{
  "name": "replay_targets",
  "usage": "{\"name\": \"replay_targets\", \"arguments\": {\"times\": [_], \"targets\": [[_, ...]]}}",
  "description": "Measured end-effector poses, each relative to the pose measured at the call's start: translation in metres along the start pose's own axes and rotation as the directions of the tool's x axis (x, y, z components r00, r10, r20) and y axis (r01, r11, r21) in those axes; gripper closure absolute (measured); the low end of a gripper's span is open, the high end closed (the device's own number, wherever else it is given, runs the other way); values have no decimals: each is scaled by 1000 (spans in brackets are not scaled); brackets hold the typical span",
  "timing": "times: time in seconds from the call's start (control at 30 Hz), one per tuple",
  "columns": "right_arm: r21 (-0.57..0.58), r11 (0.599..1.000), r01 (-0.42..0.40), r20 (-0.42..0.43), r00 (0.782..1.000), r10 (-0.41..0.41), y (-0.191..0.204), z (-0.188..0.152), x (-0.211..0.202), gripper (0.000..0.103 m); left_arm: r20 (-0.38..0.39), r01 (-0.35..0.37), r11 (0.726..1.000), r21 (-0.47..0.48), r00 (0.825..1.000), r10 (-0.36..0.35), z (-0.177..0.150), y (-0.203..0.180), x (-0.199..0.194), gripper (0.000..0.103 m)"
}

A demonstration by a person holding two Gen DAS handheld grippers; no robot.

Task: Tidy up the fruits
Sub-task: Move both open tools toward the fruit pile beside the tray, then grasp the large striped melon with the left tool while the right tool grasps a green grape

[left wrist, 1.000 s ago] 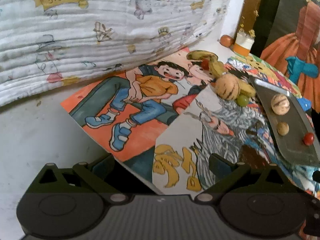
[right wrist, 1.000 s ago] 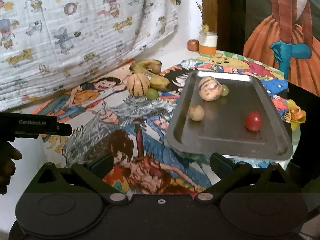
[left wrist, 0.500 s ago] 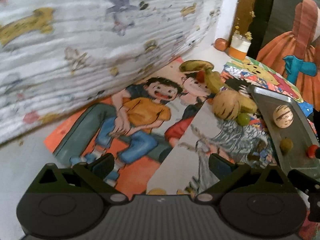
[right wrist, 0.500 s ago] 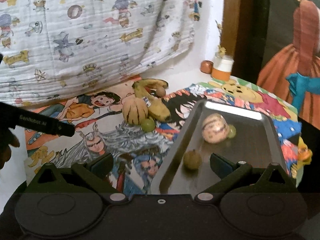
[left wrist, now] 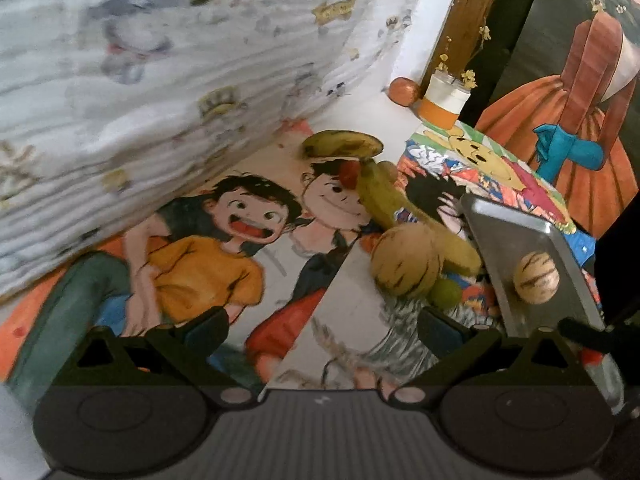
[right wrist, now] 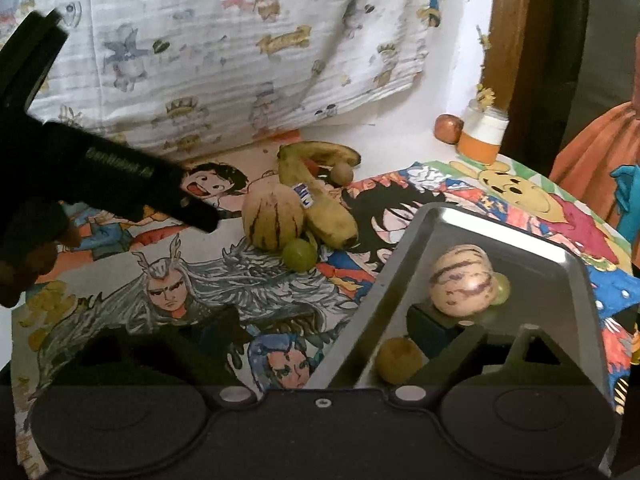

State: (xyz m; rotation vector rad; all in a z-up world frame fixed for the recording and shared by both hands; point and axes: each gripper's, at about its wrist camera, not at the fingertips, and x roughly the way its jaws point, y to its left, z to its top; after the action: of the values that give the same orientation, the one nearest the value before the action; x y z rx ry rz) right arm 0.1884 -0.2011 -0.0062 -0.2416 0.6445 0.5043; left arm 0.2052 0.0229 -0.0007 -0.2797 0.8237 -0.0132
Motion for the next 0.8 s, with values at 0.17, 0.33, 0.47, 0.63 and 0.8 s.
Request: {"name": "replay_targets", "arguments": {"times": [0.17,0.33,0.47,0.63,0.8], "targets": [[-23,1000,-21,-3,1000,21,1,8,16,20,-10,65,997,-52,998,-65,12,-1,19,0],[-34,999,-41,-13,999,40,4,14,31,26,-1,136,985,-104,991,-136,18,-3,32,1],[-32,998,-52,-17,999,52,6,17,39,34,5,177,978,-109,984,-178,22,-7,40,8],[-21,998,-61,-19,998,60,4,20,46,41,7,191,976,-104,981,-192,25,-11,46,15],[0,998,-63,-17,998,63,3,21,50,48,21,182,977,-107,983,-181,26,-11,47,24]]}}
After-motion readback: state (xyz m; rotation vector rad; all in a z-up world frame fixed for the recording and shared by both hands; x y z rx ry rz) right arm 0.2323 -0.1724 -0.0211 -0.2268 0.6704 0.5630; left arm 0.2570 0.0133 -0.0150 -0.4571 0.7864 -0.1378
